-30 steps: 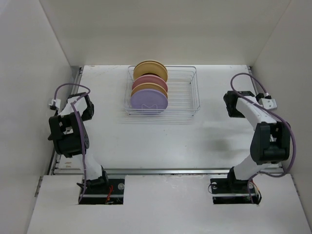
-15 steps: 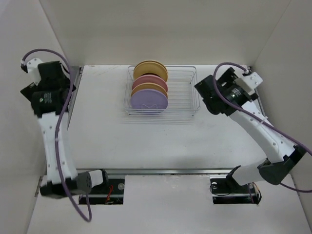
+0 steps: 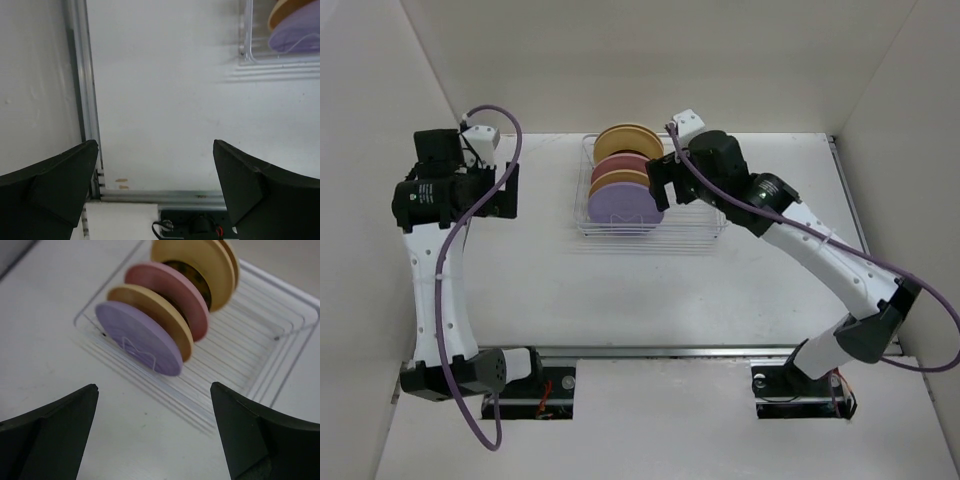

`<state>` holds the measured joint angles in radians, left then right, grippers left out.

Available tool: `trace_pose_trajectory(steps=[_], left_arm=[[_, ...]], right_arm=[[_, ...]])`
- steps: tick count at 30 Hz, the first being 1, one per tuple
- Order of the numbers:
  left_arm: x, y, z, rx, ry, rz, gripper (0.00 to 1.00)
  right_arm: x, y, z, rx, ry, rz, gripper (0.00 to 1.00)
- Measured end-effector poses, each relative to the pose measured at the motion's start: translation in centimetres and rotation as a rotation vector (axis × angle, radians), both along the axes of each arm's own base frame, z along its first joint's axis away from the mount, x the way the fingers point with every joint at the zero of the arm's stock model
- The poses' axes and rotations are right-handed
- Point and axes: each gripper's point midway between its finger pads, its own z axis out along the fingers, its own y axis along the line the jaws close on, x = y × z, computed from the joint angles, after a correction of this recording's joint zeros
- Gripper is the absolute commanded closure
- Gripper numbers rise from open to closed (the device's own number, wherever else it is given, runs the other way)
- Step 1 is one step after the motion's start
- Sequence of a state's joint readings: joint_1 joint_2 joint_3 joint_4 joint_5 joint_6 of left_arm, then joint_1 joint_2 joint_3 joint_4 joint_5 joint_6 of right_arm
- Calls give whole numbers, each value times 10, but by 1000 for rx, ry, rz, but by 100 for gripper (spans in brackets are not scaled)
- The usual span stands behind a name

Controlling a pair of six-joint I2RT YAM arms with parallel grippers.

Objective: Unload the plates from the dish rack

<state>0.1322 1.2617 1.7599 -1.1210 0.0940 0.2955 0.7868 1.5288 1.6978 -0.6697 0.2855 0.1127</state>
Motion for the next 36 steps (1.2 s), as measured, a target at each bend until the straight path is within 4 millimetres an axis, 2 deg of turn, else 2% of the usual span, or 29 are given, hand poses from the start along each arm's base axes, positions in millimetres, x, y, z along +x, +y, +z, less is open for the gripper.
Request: trace_pose_trajectory(steps=[2,4,7,10,13,14,16,17,19,20,23,26,27,29,35,36], left_arm=[[-2,-2,-21,-9,61,-6,0],[-1,-9,-32,-21,97,-28,0],[10,-21,-42,-55,127,-50,0],[31,-28,-61,-96,194,-34,6],[62,-32,-84,-120,274,-10,14],[74,-34,-91,-122,290,1,20],[95,-44,-110,-119,348,-7,23],[105,-50,-118,-117,365,-11,23],[120,-64,-133,-105,394,-27,23],[126,-71,-141,-99,406,-35,23],[132,-92,-161,-84,449,-64,25],[138,-105,-173,-61,470,-69,37],[141,-107,-175,-57,469,-62,46],[148,-106,-180,-45,469,-39,52],[157,-99,-204,-29,513,24,55],[156,-99,-209,-33,526,26,53]], right_arm=[[-2,16,19,42,-53,105,6],[-1,33,33,57,-107,215,16],[9,53,26,33,-119,286,26],[27,73,-5,-17,-90,334,32],[43,87,-49,-80,-30,356,37],[47,89,-64,-100,-8,360,40],[55,91,-90,-135,30,360,43],[61,91,-96,-156,26,355,43],[71,92,-94,-149,8,345,49],[75,90,-93,-149,3,340,49],[81,86,-93,-151,-3,335,55],[82,87,-91,-148,-12,336,55],[82,88,-92,-149,-14,338,55],[83,88,-94,-152,-17,343,55],[84,87,-111,-183,-5,351,55],[85,87,-115,-188,-1,351,59]])
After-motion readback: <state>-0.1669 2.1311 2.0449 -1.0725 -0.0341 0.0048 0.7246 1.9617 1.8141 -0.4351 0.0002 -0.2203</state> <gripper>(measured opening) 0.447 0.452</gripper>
